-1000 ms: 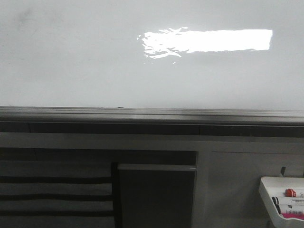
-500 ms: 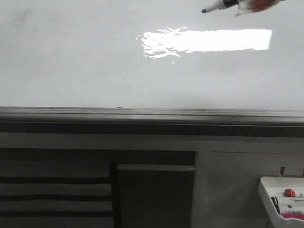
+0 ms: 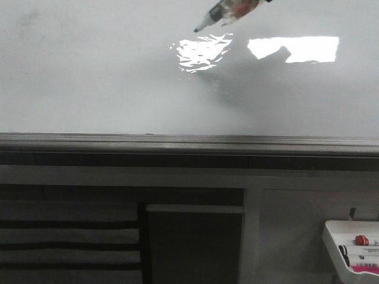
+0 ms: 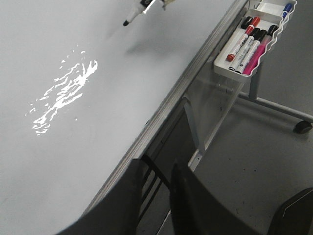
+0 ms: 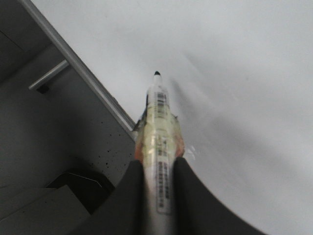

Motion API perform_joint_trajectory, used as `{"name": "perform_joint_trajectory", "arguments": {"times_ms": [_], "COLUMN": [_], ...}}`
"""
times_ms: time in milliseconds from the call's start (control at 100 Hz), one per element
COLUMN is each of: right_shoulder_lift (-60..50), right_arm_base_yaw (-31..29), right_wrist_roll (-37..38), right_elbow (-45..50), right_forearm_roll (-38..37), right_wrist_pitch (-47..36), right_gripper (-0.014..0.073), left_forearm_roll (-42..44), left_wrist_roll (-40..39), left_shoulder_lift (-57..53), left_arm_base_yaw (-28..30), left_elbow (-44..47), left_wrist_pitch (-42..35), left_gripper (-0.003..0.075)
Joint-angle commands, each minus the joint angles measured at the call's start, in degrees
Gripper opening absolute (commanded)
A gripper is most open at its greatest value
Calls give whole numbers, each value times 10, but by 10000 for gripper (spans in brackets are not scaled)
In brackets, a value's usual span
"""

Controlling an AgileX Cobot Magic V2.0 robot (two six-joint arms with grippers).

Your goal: Write number 3 on whiteboard

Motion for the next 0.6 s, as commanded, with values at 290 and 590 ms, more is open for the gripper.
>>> {"name": "perform_joint_trajectory", "arguments": {"times_ms": [290, 590], "right_shoulder_lift": [66, 41], "right_arm_base_yaw": [-3, -12], "right_wrist_roll": [14, 53], "right_elbow": [-88, -48], "right_forearm_roll": [-47, -49], "right_wrist_pitch": [-22, -2], "right_gripper": [-62, -62], "left_forearm_roll": [-24, -24], "left_wrist_roll": [-8, -8], "left_shoulder_lift": [-5, -5], "left_arm_base_yaw": [3, 3], "left_elbow": [-16, -16], "left_wrist_pitch": [-32, -32], "left_gripper": [112, 112]}}
